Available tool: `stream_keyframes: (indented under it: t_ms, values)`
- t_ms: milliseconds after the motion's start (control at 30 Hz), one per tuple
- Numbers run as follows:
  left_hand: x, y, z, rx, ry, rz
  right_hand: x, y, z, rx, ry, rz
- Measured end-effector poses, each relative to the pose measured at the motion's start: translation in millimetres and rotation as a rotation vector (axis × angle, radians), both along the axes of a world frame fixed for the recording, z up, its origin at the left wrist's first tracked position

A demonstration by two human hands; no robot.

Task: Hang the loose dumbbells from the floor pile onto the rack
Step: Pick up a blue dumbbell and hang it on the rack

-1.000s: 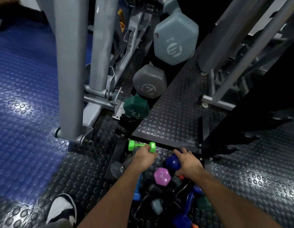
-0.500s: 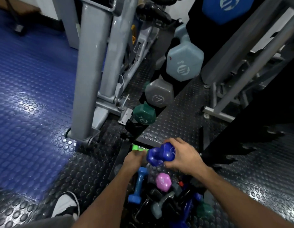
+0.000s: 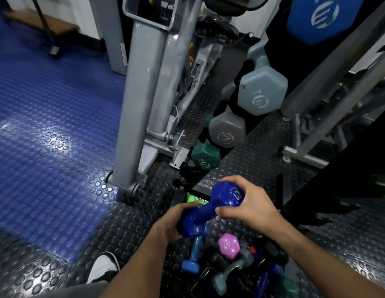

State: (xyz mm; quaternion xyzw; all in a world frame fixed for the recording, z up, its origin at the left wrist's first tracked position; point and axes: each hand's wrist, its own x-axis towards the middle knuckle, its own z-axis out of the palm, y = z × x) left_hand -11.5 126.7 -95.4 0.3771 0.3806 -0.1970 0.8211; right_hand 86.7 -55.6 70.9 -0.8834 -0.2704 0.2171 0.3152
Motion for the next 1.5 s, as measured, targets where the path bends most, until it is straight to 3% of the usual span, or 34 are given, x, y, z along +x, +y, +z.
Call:
stream_keyframes:
  t_ms: [200, 567, 733, 1000, 1100, 1167, 1233, 1400, 1500]
  values:
    - [-22.8, 35.6, -0.6, 0.173, 0.064, 0.002, -8.5, 28.9, -21.7, 0.093, 0.155, -0.213]
    - [-79.1, 94.5, 38.4, 0.068, -0.346, 0.271, -16.3, 132.4, 26.6, 0.015, -0.118, 0.113]
    - [-71.6, 100.3, 64.6, 0.057, -0.46, 0.329, 15.2, 184.2, 45.2, 0.006, -0.148, 0.09]
    - [-32.0, 82.1, 82.3, 0.264, -0.43, 0.592, 35.0, 234.7, 18.2, 0.054, -0.099, -0.167]
    - [-24.6, 84.4, 74.8, 0.321, -0.383, 0.615, 3.4, 213.5, -1.0, 0.27, -0.047, -0.205]
    - [-20.0, 86.1, 68.3, 0.334, -0.351, 0.636, -21.3, 188.5, -27.6, 0.385, 0.06, -0.268]
    - [-14.5, 85.5, 59.0, 0.342, -0.307, 0.674, -38.1, 162.1, -61.3, 0.359, 0.175, -0.375]
    - [8.3, 76.6, 37.7, 0.369, -0.246, 0.687, -11.5, 119.1, -115.0, 0.554, 0.49, -0.974]
    - [28.6, 71.9, 30.0, 0.388, -0.218, 0.672, 26.6, 109.0, -121.6, 0.733, 0.575, -0.956]
